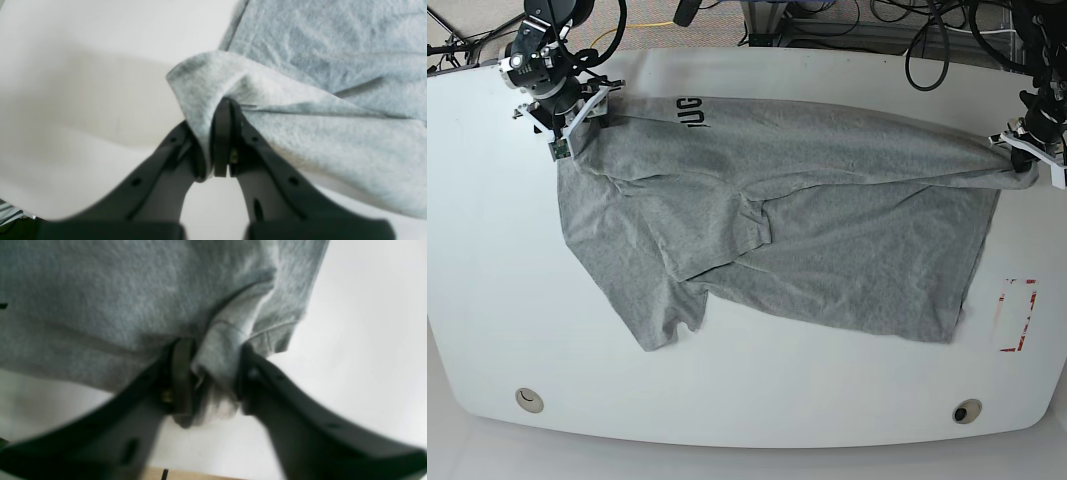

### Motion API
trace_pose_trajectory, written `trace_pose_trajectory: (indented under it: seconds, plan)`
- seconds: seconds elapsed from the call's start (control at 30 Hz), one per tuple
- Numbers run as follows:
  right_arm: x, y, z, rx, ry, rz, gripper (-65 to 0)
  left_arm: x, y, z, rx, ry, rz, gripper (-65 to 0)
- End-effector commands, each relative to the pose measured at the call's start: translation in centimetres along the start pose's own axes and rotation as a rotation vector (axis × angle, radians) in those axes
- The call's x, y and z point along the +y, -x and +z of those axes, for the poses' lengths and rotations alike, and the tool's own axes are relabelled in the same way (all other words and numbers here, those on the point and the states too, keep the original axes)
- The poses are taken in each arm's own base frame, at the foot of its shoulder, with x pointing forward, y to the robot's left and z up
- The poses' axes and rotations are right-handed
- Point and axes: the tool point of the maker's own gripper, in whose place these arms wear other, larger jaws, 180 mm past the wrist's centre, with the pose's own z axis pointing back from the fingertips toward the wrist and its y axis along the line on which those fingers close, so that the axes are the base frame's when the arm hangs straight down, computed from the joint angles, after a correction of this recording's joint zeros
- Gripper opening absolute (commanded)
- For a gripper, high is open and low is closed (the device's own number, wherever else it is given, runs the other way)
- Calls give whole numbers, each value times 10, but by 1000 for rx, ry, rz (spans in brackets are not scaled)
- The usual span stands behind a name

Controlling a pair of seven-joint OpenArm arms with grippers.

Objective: Fold the T-shirt properly
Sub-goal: 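Lay the shirt down and pull both grippers apart to stretch it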

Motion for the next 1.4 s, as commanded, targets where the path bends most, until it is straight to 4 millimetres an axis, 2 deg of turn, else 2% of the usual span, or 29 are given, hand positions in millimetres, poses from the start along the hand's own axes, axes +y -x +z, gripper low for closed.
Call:
trace_pose_trajectory:
  seconds: [0.0, 0.13, 0.37, 0.5, 0.6, 0.73, 0.93, 1.13, 1.37]
  plan:
    - [0, -9, 6, -37, 11, 7, -235, 4, -15, 4, -42, -10, -19, -649]
    - [9, 0, 13, -29, 5, -3, -214, 6, -12, 5, -36, -14, -19, -649]
    - [-11, -6, 34, -117, -5, -141, -209, 7, -6, 5, -21, -17, -23, -650]
    - [-26, -33, 38, -170, -18, -117, -211, 6, -4, 6, -13, -14, -26, -650]
    - [-29, -44, 39, -184, -33, -105, -211, 6, -1, 6, -7, -15, -27, -650]
    - [-40, -62, 33, -179, -33, -98, -208, 6, -3, 6, -10, -14, -27, -650]
    - [-43, -64, 14, -140, -71, -141, -208, 6, -3, 6, -12, -14, -27, -650]
    - [-17, -71, 10, -122, -166, -63, -206, 7, -4, 6, -12, -16, -32, -650]
    - [-9, -72, 2, -120, -206, -72, -206, 8, -4, 6, -12, -17, -32, -650]
